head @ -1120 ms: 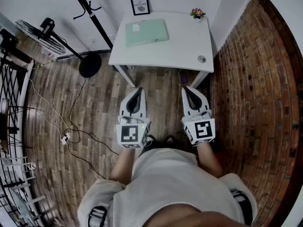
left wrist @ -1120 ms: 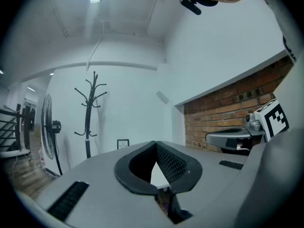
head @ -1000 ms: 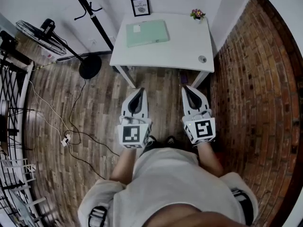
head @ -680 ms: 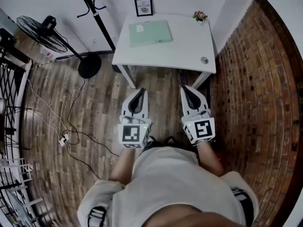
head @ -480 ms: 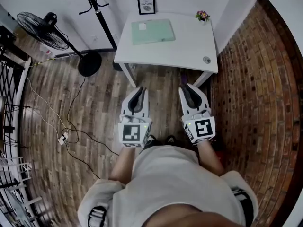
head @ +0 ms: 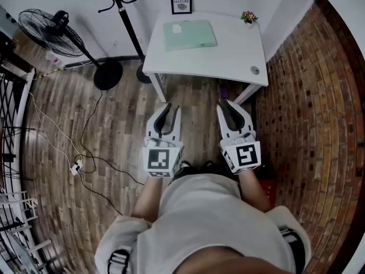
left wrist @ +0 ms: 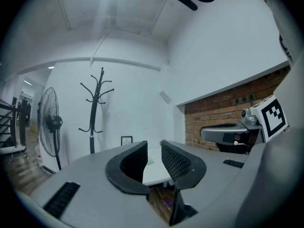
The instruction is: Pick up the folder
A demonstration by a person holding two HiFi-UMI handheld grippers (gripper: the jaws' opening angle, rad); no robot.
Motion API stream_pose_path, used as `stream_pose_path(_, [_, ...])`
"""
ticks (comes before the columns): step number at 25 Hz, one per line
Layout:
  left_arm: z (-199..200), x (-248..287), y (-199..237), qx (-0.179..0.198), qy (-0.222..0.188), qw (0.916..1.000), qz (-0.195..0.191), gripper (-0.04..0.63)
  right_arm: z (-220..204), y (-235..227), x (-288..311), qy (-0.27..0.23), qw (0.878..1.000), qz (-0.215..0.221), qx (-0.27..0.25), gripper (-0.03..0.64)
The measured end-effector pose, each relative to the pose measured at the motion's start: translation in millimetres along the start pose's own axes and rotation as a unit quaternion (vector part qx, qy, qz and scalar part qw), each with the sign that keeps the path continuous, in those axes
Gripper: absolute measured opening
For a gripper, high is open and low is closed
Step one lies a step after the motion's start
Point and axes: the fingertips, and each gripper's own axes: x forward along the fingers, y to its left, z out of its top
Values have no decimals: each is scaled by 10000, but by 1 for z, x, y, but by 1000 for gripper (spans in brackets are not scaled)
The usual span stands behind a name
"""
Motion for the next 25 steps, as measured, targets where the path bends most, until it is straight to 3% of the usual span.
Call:
stream_pose_path(13, [-17, -3, 37, -188, 153, 9997, 85, 83, -6, 16, 27, 93, 9999, 48, -10, 66])
stream_pose_path(25, [-24, 45, 60, -115, 343, 9993, 45, 83, -18, -9, 73, 47, 9999, 77, 65, 67])
